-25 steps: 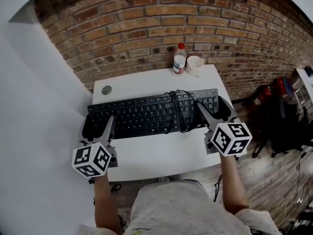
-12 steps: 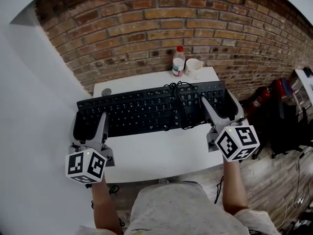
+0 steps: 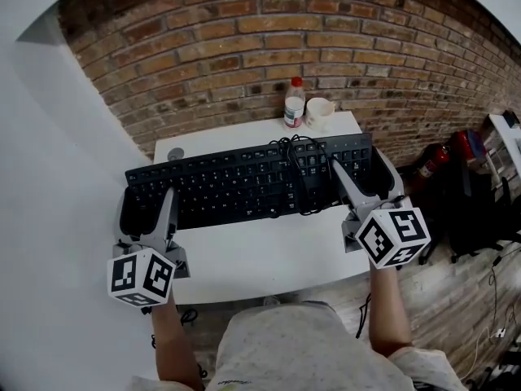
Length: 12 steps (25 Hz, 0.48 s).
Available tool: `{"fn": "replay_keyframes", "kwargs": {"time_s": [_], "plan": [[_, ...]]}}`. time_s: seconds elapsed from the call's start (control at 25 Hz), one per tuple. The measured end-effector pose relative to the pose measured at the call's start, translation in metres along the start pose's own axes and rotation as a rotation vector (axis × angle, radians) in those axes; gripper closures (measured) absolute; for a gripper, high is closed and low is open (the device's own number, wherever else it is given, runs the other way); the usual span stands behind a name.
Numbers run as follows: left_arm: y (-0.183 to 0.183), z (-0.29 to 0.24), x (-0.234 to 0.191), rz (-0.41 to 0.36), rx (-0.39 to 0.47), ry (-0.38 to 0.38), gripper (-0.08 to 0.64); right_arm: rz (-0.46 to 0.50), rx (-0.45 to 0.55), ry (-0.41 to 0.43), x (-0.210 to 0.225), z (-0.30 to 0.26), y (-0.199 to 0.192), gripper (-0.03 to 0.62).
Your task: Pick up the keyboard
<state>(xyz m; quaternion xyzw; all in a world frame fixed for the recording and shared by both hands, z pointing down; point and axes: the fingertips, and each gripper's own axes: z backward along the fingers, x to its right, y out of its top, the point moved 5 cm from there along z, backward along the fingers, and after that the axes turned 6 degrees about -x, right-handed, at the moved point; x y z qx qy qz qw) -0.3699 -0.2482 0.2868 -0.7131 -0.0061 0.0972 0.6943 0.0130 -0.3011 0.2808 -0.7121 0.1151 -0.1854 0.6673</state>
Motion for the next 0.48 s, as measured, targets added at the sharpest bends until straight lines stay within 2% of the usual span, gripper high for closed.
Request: {"fn": "replay_keyframes", "kwargs": {"time_s": [0.48], "plan": [[-0.0021,0.0003,0.0024,0.008,-0.009,0.004,0.155,0.001,-0.008,0.002,0.0023,0.0011,0.0000,0.216]]}}
